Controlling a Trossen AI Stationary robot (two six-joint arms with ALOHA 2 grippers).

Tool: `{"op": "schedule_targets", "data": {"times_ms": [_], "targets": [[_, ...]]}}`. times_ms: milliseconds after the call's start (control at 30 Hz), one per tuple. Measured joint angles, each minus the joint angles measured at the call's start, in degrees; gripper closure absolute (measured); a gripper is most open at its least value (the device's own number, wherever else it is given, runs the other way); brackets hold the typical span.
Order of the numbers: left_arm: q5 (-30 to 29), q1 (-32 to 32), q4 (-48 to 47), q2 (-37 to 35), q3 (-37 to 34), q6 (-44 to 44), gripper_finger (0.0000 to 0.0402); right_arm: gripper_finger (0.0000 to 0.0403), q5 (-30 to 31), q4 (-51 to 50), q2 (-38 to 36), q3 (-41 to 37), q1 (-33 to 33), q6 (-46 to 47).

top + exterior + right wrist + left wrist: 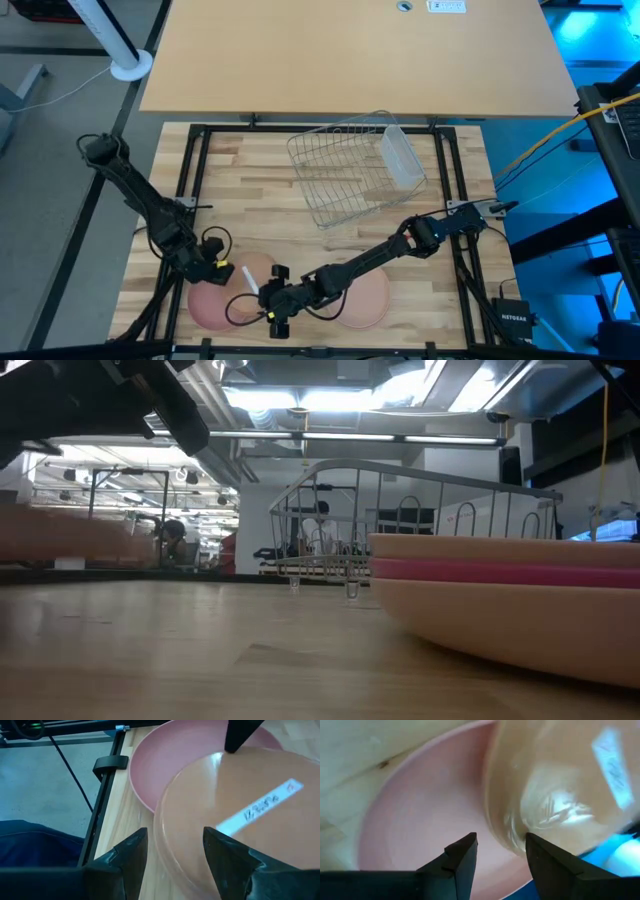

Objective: Sort dishes
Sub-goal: Put the brown plate into the dish rack

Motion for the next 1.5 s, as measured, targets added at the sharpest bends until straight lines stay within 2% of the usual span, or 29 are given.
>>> {"op": "schedule_targets", "data": {"times_ms": [200, 500, 933, 1133, 1367, 1500], "targets": [[-7.9, -3.4, 7.8, 0.0, -3.9, -3.0, 0.0243, 0.0206, 0.0, -3.3, 0.0, 0.0, 0.0, 0.1], [-9.5, -4.1, 9.4, 0.0, -3.9, 0.3, 0.0243, 0.0206, 1.6, -9.5, 0.0, 0.0, -0.1, 2.5], [-18.2, -4.1, 12.1, 0.0, -3.9, 1.4, 0.0243, 0.0206, 2.2, -9.9, 0.0, 0.0, -0.1, 5.0], [-18.7, -4.0, 13.6, 0.0, -3.9, 2.5, 0.0243, 0.0206, 2.1, -10.5, 0.0, 0.0, -0.1, 6.6], [-18.6, -4.0, 13.5, 0.0, -3.9, 2.5, 0.0243, 0.0206, 3.0, -17.5, -0.1, 0.0, -0.8, 9.9], [-17.5, -4.0, 12.7, 0.0, -3.9, 2.5, 0.0243, 0.0206, 3.8, -18.2, -0.6, 0.0, -0.9, 9.9]]}}
